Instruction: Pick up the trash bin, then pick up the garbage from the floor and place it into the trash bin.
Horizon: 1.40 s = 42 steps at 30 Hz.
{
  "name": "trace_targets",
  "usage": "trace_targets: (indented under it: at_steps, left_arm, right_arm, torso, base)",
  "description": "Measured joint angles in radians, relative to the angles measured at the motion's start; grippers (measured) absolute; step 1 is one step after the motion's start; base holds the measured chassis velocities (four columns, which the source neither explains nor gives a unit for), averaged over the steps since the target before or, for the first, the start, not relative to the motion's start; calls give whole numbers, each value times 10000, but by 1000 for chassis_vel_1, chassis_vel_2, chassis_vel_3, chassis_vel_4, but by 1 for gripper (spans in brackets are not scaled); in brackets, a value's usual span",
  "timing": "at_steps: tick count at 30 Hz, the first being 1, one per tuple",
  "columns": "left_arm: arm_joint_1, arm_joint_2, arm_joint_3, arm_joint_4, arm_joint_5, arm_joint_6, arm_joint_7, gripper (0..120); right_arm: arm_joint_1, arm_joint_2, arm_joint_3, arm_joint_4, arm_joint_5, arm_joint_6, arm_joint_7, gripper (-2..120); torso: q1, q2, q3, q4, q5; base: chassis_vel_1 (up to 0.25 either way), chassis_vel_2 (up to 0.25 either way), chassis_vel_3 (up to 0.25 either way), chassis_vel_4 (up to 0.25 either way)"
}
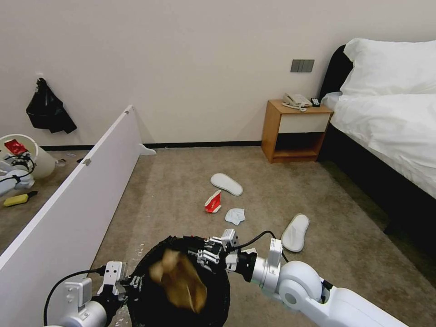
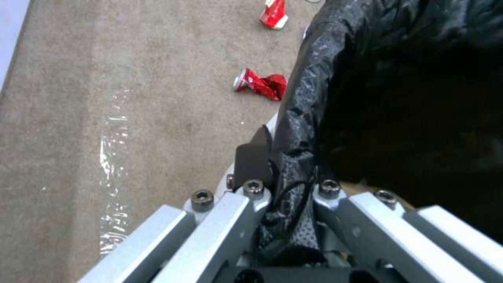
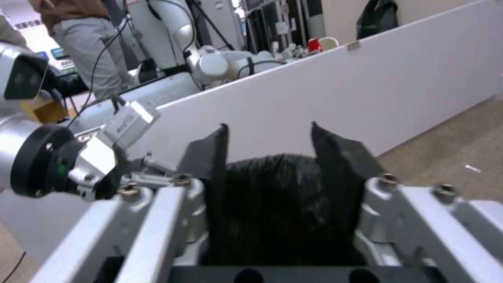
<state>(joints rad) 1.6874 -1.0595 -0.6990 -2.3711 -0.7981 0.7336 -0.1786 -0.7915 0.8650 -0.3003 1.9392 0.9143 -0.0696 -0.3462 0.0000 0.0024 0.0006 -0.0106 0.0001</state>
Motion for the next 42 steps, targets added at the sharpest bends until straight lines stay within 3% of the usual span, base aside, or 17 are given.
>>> trace_targets:
  at_steps: [5, 7, 8, 14, 19, 21, 22, 24, 30, 34, 35, 37, 38, 40, 42]
  left_arm:
    - [21, -53, -9, 0, 14, 8, -18, 3]
    - [23, -56, -11, 0, 16, 8, -18, 3]
    - [67, -154, -178, -4, 44, 10, -33, 3]
    - [214, -484, -810, -58, 313, -23, -28, 3]
    - [297, -605, -1164, -55, 642, -70, -32, 3]
    - [304, -638, -1313, -21, 760, -104, -40, 3]
    - [304, -638, -1313, -21, 760, -104, -40, 3]
    - [353, -691, -1456, -27, 817, -145, -38, 3]
    - [488, -785, -1508, -105, 873, -160, 19, 3]
    - [514, -806, -1519, -114, 931, -168, 66, 3]
    - [511, -806, -1525, -135, 932, -169, 71, 3]
    - [525, -820, -1527, -186, 938, -170, 77, 3]
    - [525, -820, -1527, -186, 938, -170, 77, 3]
    - [571, -878, -1521, -225, 976, -170, 77, 3]
    - [584, -890, -1519, -235, 988, -171, 77, 3]
  right_arm:
    - [-296, 120, 384, 80, -86, 238, 73, 67]
    - [-319, 135, 419, 79, -91, 271, 75, 68]
    - [-672, 493, 1165, -47, -113, 548, 421, 79]
    - [-1555, 1162, 3297, -533, -101, -51, 1762, 98]
    - [-2137, 1119, 4210, -886, -264, -677, 2516, 100]
    - [-2368, 1128, 4731, -999, -506, -1649, 3313, 100]
    - [-2368, 1128, 4731, -999, -506, -1649, 3313, 100]
    - [-2551, 1312, 5424, -1088, -561, -3084, 3877, 100]
    - [-2747, 1352, 5721, -1571, -1115, -3551, 3469, 100]
    - [-2902, 878, 5400, -2429, -2211, -2869, 2292, 100]
    - [-2910, 672, 5168, -2766, -2410, -2472, 1746, 100]
    - [-2638, 411, 4451, -3763, -3428, -796, 475, 100]
    - [-2638, 411, 4451, -3763, -3428, -796, 475, 100]
    - [-1943, 413, 3724, -4919, -4947, 929, -1034, 100]
    - [-1804, 429, 3613, -5077, -5215, 1097, -1235, 100]
  torso:
    - [0, 0, 0, -3, 0]
    - [0, 0, 0, -3, -1]
    - [0, 0, 0, -1, 1]
    - [0, 0, 0, -2, 0]
    - [0, 0, -1, -3, 2]
    - [0, 0, 0, -3, -1]
    - [0, 0, 0, -3, -1]
    - [0, 0, 0, -3, 1]
    - [0, 0, 0, 1, 2]
    - [0, 0, 0, -3, 1]
    - [0, 0, 0, -4, 1]
    - [0, 0, 0, -7, -1]
    - [0, 0, 0, -7, -1]
    - [0, -1, 1, -3, 4]
    - [0, 0, 1, -2, 4]
  base:
    - [0, 0, 0, 0]
    - [0, 0, 0, 0]
    - [0, 0, 0, 0]
    - [0, 0, 0, 0]
    - [0, 0, 0, 0]
    - [0, 0, 0, 0]
    - [0, 0, 0, 0]
    - [0, 0, 0, 0]
    - [0, 0, 0, 0]
    - [0, 0, 0, 0]
    - [0, 0, 0, 0]
    - [0, 0, 0, 0]
    - [0, 0, 0, 0]
    - [0, 0, 0, 0]
    - [0, 0, 0, 0]
